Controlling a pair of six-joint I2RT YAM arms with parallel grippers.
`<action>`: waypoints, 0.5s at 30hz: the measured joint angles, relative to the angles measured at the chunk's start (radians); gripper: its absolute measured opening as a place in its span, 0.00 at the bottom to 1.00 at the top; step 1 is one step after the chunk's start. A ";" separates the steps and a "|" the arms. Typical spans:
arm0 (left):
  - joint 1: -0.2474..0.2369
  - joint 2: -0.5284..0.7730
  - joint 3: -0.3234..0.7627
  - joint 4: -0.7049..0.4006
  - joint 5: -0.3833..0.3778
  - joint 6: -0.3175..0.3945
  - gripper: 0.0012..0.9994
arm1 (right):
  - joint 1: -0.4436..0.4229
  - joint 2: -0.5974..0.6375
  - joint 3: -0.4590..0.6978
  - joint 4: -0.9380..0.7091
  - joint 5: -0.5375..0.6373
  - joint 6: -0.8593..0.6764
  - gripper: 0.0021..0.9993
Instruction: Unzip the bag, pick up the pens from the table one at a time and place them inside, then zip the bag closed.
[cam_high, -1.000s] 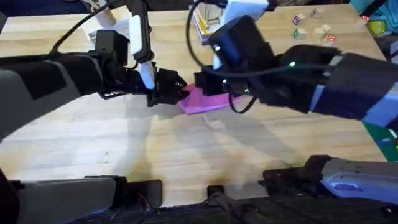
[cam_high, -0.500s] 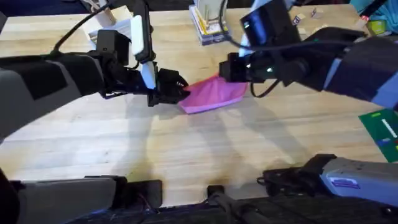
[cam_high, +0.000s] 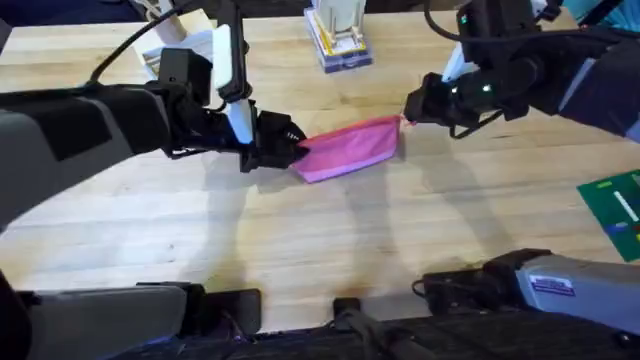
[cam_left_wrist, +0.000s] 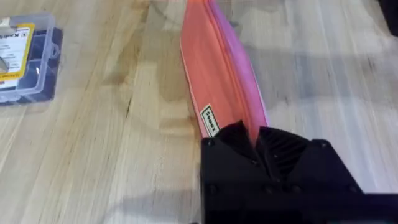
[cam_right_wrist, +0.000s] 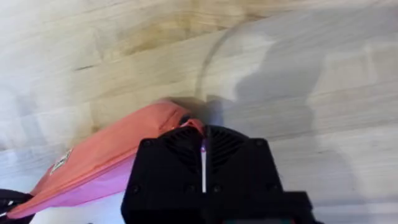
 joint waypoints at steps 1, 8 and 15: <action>0.000 0.000 0.000 0.000 0.001 0.000 0.04 | -0.004 0.001 0.000 -0.006 -0.005 0.000 0.03; -0.003 0.000 0.000 0.004 0.001 0.000 0.04 | -0.019 0.121 0.000 -0.013 -0.005 -0.003 0.03; -0.004 0.000 0.000 0.008 -0.001 0.000 0.04 | -0.022 0.158 0.001 0.001 -0.006 -0.004 0.03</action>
